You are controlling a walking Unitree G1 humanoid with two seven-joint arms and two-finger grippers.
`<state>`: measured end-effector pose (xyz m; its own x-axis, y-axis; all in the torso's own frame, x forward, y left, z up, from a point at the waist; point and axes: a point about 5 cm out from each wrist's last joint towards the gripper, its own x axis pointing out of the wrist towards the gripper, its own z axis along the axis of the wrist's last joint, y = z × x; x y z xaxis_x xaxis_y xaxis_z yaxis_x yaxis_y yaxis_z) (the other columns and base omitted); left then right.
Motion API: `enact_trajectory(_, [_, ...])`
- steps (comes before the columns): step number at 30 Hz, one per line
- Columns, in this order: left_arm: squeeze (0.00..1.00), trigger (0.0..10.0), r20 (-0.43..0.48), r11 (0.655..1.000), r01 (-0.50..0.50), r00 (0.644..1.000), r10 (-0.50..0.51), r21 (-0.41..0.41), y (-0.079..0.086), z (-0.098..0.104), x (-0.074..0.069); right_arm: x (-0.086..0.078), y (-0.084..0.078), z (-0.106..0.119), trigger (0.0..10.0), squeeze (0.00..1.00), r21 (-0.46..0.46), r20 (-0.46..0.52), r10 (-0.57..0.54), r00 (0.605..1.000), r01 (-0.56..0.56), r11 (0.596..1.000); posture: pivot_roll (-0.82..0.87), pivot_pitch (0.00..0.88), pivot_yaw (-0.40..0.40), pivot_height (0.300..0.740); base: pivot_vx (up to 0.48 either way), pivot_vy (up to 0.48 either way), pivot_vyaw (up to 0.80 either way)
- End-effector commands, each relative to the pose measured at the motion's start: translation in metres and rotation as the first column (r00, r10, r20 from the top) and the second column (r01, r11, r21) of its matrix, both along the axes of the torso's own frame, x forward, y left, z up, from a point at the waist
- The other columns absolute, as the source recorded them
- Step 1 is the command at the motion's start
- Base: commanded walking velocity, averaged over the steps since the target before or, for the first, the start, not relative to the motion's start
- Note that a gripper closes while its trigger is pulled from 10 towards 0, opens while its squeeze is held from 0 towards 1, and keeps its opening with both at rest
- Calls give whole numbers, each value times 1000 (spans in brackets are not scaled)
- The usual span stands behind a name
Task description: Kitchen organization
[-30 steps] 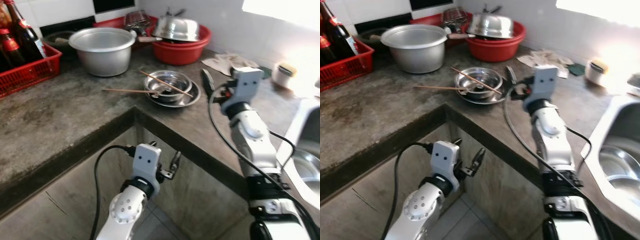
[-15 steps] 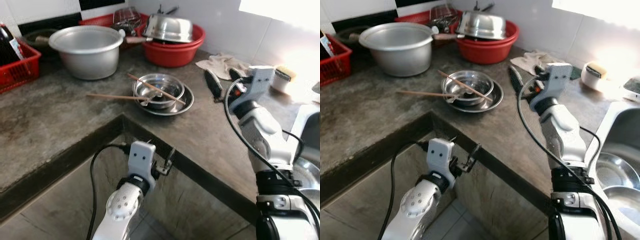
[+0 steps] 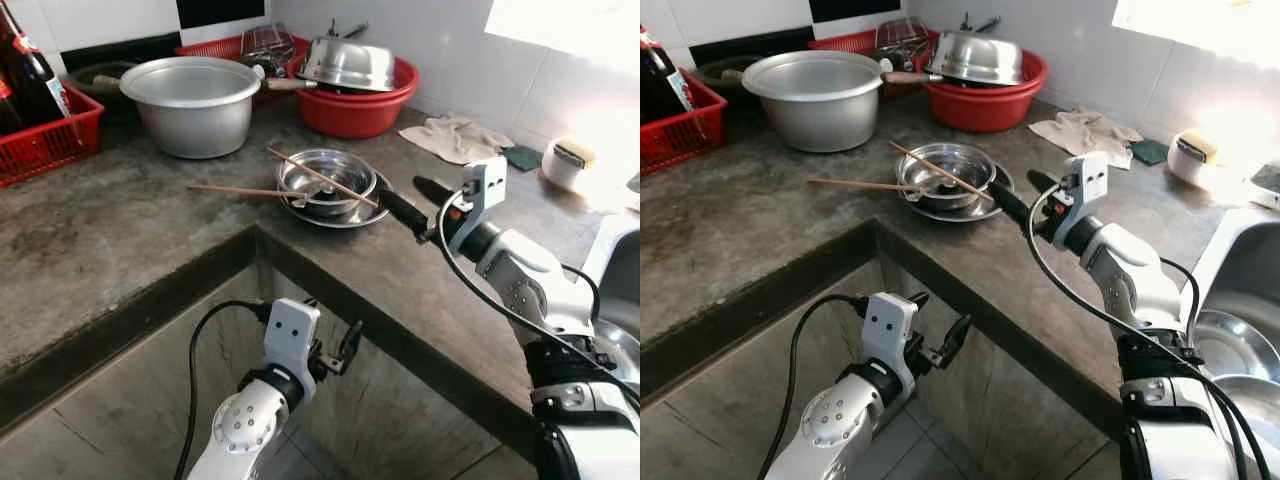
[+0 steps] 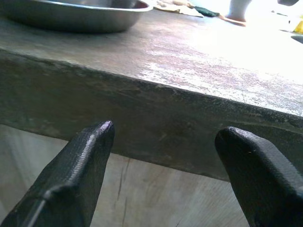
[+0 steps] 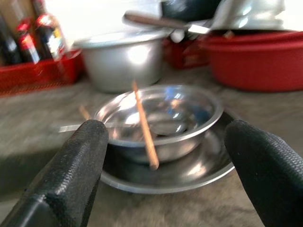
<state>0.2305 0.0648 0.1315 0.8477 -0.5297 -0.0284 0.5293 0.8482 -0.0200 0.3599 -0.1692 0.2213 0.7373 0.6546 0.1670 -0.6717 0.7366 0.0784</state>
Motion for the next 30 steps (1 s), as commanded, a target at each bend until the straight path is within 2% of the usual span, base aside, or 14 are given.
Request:
enact_trajectory(1, [0,10000,11,1000,23,1000,-23,-7,-3,3,-3,0,0,2,10000,0,-31,-4,44,999,-44,999,92,87,-83,740,0,0,0])
enact_trajectory(5, [0,10000,9,999,30,1000,-30,-12,-4,4,-4,3,1,2,10000,0,-95,-6,138,990,-138,986,94,98,-87,740,0,0,0])
enact_trajectory(11, [0,10000,20,999,39,999,-39,-2,-5,6,-7,9,3,7,10000,0,-149,3,170,985,-168,974,98,122,-93,740,0,0,0])
enact_trajectory(17, [0,10000,25,999,38,999,-38,0,-5,9,-10,16,13,12,10000,0,-206,19,228,974,-219,954,100,142,-97,740,0,0,0])
enact_trajectory(30, [0,10000,43,1000,14,999,-13,-23,-3,15,-13,31,32,18,10000,0,-245,34,204,978,-190,951,106,170,-107,740,0,0,0])
